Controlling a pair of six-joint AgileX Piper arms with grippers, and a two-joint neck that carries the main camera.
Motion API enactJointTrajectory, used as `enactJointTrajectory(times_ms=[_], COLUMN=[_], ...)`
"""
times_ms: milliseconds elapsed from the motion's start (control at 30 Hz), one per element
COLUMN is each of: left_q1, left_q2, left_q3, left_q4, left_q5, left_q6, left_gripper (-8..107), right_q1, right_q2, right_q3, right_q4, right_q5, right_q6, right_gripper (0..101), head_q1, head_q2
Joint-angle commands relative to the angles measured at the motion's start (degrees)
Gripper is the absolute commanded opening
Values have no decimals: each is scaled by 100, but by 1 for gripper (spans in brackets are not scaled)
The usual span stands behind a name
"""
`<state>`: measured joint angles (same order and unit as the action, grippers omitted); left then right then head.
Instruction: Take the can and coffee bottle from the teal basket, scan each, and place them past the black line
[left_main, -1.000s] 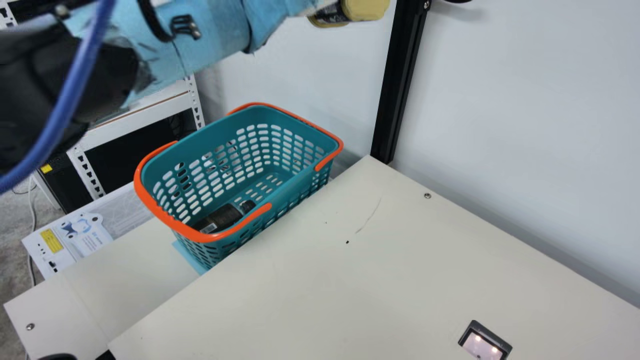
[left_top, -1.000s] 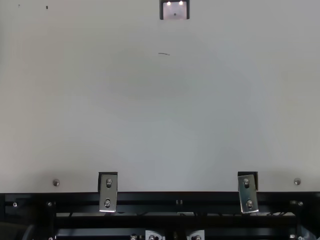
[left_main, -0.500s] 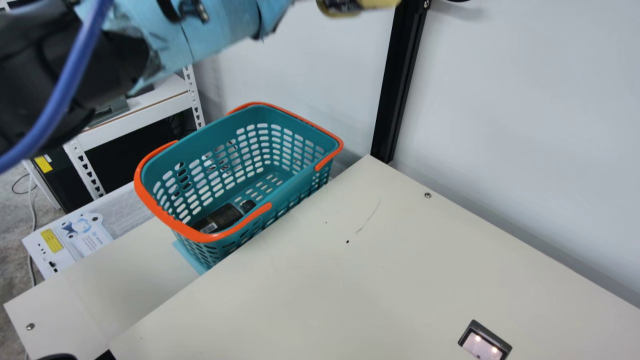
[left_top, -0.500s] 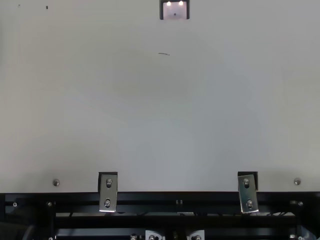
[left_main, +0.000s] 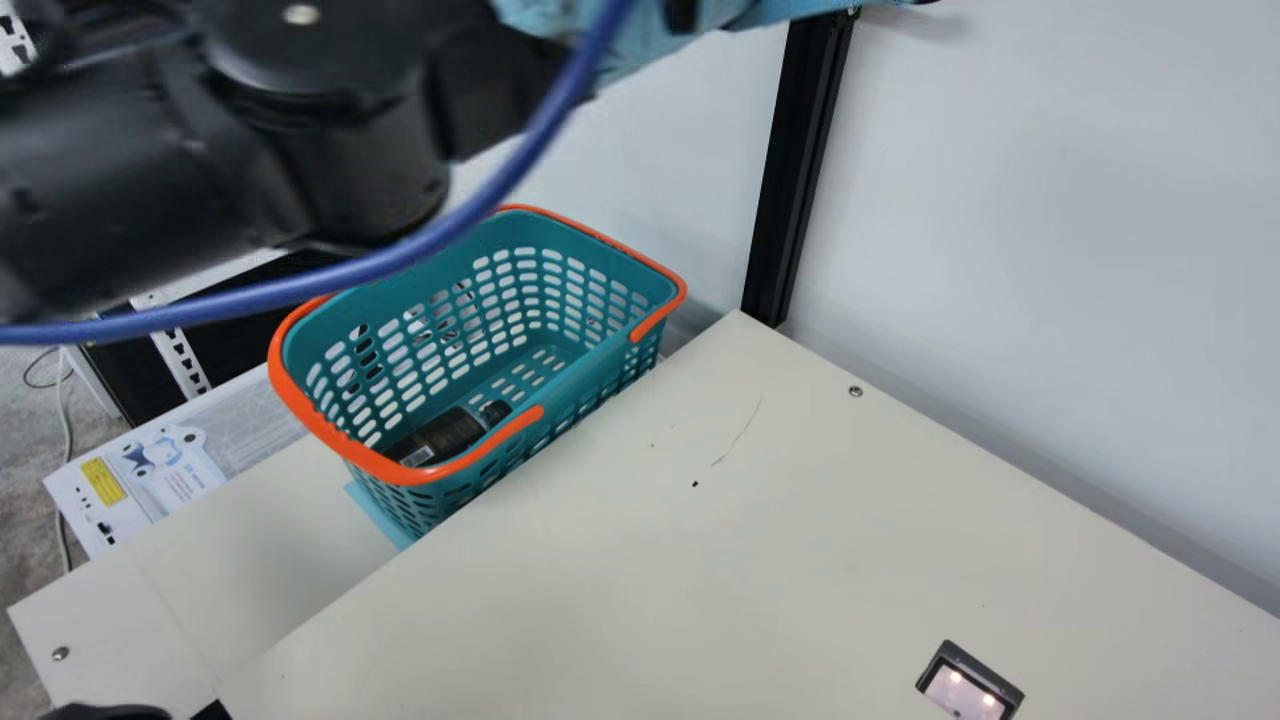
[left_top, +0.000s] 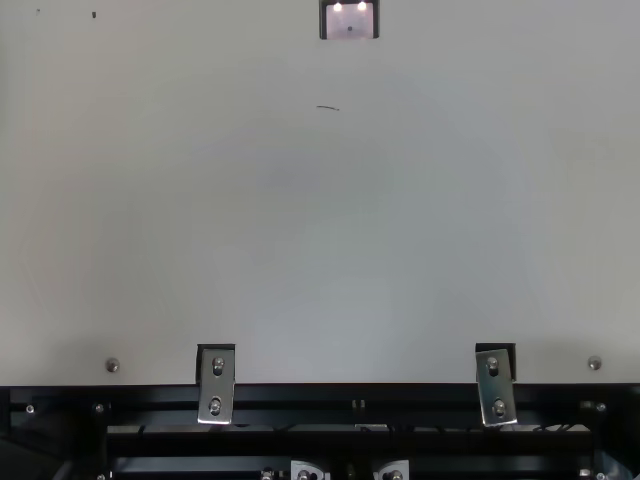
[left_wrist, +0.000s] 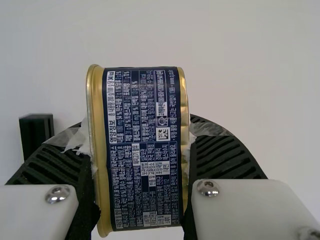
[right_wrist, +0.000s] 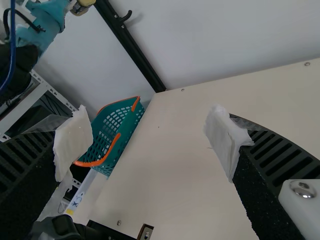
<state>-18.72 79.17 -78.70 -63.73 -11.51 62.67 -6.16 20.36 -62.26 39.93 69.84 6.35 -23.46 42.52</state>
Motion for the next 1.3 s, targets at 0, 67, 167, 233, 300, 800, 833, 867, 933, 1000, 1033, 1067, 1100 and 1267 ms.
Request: enactJointTrajectory(times_ms=[0, 67, 167, 233, 300, 800, 833, 867, 933, 1000, 1033, 1067, 1100, 1267], left_q1=[-136, -241, -407, -510, -613, -469, -502, -557, -544, -620, -620, -620, -620, -620], left_q2=[361, 503, 613, 608, 550, -203, -271, -362, -336, -439, -464, -452, -452, -452], left_q3=[-233, -295, -152, 133, 541, 3973, 4134, 4296, 3843, 4192, 4307, 4387, 4438, 4446], left_q4=[1147, 1785, 2848, 3542, 4200, 5781, 5820, 5901, 5881, 5964, 6000, 5979, 5976, 5989], left_q5=[-177, -311, -544, -739, -959, -2193, -2186, -2155, -2168, -2108, -2108, -2118, -2118, -2125], left_q6=[-117, -336, -802, -1202, -1659, -5155, -5374, -5603, -5007, -5376, -5528, -5672, -5744, -5811], left_gripper=[10, 10, 10, 10, 10, 10, 10, 10, 10, 10, 10, 10, 10, 10], right_q1=[0, 0, 0, 0, 0, 0, 0, 0, 0, 0, 0, 0, 0, 0], right_q2=[0, 0, 0, 0, 0, 0, 0, 0, 0, 0, 0, 0, 0, 0], right_q3=[0, 0, 0, 0, 0, 0, 0, 0, 0, 0, 0, 0, 0, 0], right_q4=[0, 0, 0, 0, 0, 0, 0, 0, 0, 0, 0, 0, 0, 5], right_q5=[0, 0, 0, 0, 0, 0, 0, 0, 0, 0, 0, 0, 0, 0], right_q6=[0, 0, 0, 0, 0, 0, 0, 0, 0, 0, 0, 0, 0, 0], right_gripper=[101, 101, 101, 101, 101, 101, 101, 101, 101, 101, 101, 101, 101, 101], head_q1=[-154, -154, -154, -154, -154, -154, -154, -154, -154, -154, -154, -154, -154, -154], head_q2=[90, 90, 90, 90, 90, 90, 90, 90, 90, 90, 90, 90, 90, 90])
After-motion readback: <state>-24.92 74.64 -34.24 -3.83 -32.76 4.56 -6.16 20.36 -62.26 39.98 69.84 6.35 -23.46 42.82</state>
